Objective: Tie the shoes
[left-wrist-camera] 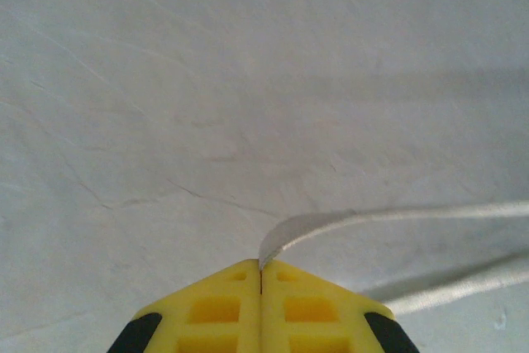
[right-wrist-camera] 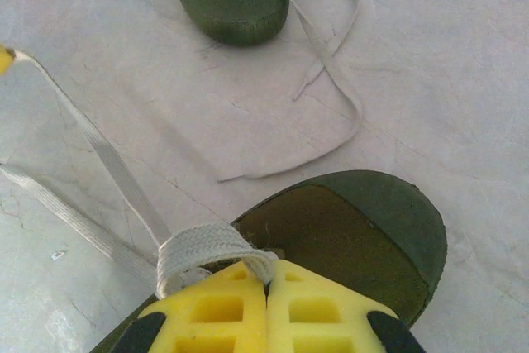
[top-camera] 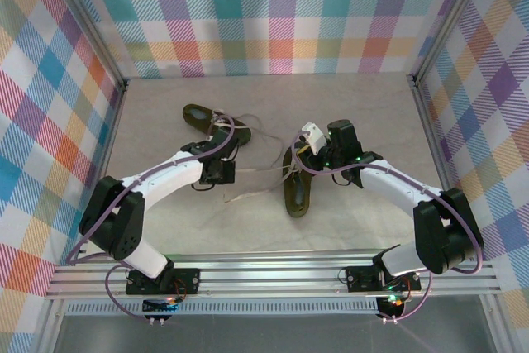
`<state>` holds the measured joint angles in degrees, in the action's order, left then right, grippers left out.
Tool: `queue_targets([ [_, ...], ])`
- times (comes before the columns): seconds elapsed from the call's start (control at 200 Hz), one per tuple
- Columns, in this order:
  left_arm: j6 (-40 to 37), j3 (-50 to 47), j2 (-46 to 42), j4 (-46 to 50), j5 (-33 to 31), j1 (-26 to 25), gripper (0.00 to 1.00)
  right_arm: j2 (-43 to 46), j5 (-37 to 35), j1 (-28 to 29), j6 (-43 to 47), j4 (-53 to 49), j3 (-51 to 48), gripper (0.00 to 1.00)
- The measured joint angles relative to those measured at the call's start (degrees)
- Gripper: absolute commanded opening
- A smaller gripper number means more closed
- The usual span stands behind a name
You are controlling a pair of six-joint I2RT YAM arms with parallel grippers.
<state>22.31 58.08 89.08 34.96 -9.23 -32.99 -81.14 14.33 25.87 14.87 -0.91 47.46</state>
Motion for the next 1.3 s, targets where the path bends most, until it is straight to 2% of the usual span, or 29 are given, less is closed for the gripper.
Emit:
queue_targets([
  [0.195, 0.7, -1.27, -2.14, -1.25, 2.34, -11.67, 0.0, -1.33, 1.99, -0.83, -5.77, -0.83, 1.62, 0.0],
  [0.33, 0.85, -2.91, -7.1, -3.5, 3.85, -17.18, 0.0, -4.46, 4.11, -2.12, -11.91, -2.32, 5.38, 0.0],
  [0.78, -2.19, 0.63, -8.83, -10.49, 9.75, -24.9, 0.0, -11.76, 9.14, -4.52, -26.38, -4.35, 10.95, 0.0],
  [1.3, -4.59, 13.05, 2.03, -15.91, 14.53, -27.08, 0.0, -16.11, 14.43, -6.91, -34.45, -4.37, 12.59, 0.0],
])
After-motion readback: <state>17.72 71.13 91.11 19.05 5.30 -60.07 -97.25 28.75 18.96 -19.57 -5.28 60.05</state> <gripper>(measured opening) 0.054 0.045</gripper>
